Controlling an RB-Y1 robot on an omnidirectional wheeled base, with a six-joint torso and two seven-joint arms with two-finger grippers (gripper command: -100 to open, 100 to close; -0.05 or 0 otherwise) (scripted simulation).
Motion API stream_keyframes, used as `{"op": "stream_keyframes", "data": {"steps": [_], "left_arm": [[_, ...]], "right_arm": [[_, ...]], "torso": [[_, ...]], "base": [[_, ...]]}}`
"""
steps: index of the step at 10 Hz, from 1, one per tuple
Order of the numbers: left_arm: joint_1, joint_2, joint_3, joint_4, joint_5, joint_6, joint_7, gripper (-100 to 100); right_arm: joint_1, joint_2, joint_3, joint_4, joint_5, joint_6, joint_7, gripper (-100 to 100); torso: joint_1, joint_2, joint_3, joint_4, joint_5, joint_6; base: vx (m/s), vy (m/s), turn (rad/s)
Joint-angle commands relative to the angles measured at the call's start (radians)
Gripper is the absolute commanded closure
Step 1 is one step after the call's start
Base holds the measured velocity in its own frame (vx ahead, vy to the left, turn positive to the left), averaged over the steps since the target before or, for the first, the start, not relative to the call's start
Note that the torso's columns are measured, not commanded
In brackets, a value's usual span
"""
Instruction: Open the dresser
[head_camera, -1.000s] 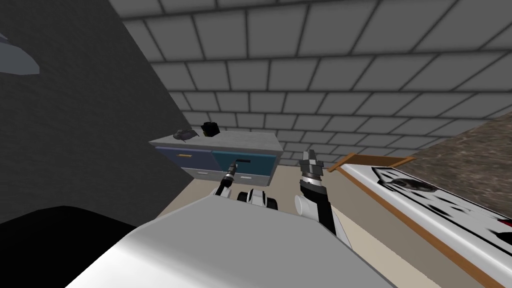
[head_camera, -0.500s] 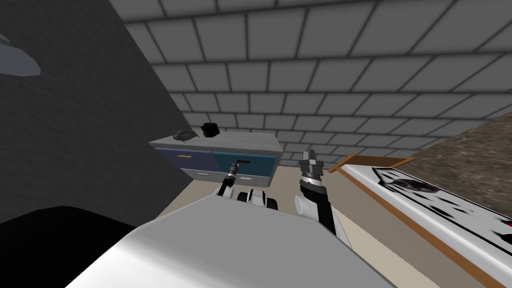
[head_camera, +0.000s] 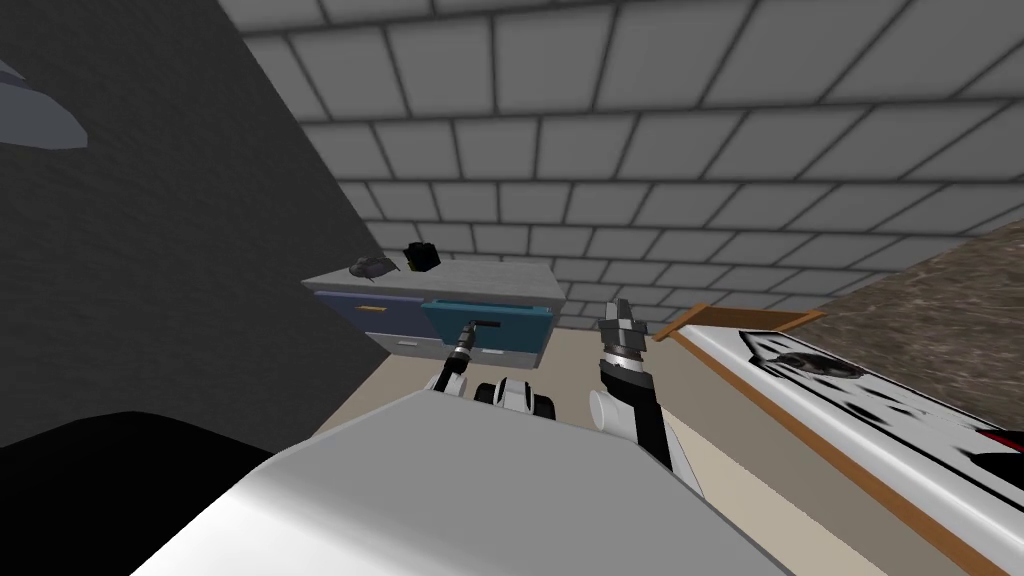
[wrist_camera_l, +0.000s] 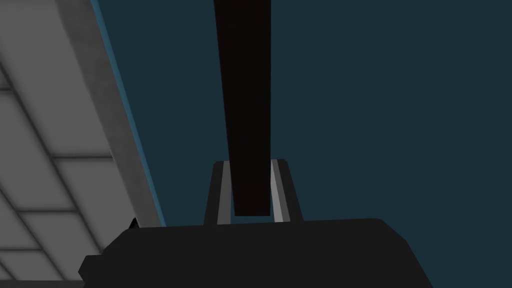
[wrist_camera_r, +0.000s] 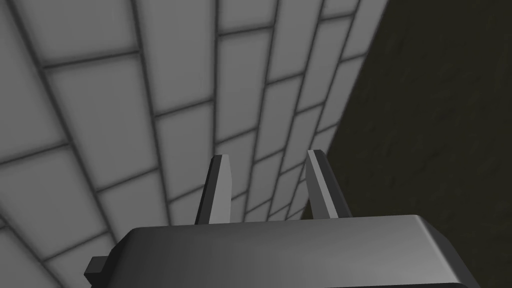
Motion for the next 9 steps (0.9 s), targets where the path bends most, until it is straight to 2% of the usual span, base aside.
{"op": "stream_keyframes", "data": {"steps": [1, 2, 3, 6, 7, 8, 9], "left_arm": [[0.021, 0.007, -0.005, -0.028, 0.0, 0.007, 0.006, 100], [0.019, 0.006, -0.004, -0.022, 0.0, 0.01, 0.005, 100], [0.037, 0.008, -0.011, -0.034, -0.001, 0.008, 0.008, 100], [0.058, 0.012, -0.021, -0.056, -0.003, -0.001, 0.011, 100], [0.063, 0.015, -0.021, -0.098, -0.001, 0.048, 0.015, -100], [0.068, 0.017, -0.021, -0.125, 0.0, 0.07, 0.017, -100], [0.068, 0.017, -0.021, -0.125, 0.0, 0.07, 0.017, -100]], "right_arm": [[0.0, 0.0, 0.0, 0.0, 0.0, 0.0, 0.0, 0], [0.0, 0.0, 0.0, 0.0, 0.0, 0.0, 0.0, 0], [0.0, 0.0, 0.0, 0.0, 0.0, 0.0, 0.0, 0], [0.0, 0.0, 0.0, 0.0, 0.0, 0.0, 0.0, 0], [0.0, 0.0, 0.0, 0.0, 0.0, 0.0, 0.0, 0], [0.0, 0.0, 0.0, 0.0, 0.0, 0.0, 0.0, 0], [0.0, 0.0, 0.0, 0.0, 0.0, 0.0, 0.0, 0]], "torso": [[-0.001, -0.001, -0.001, 0.001, -0.001, 0.0], [-0.001, -0.002, -0.001, 0.001, -0.001, 0.0], [0.0, -0.009, -0.005, 0.001, -0.002, 0.001], [0.002, -0.003, -0.002, 0.001, -0.001, -0.001], [0.002, -0.002, -0.001, 0.002, -0.001, -0.001], [0.002, -0.009, -0.005, -0.001, -0.001, 0.0], [0.002, -0.015, -0.009, -0.002, -0.001, 0.0]], "base": [[-0.22, -0.033, 0.005], [-0.111, -0.017, 0.004], [-0.155, -0.019, 0.018], [-0.2, -0.001, 0.008], [-0.11, -0.01, -0.005], [-0.008, -0.01, -0.008], [0.021, -0.004, 0.001]]}}
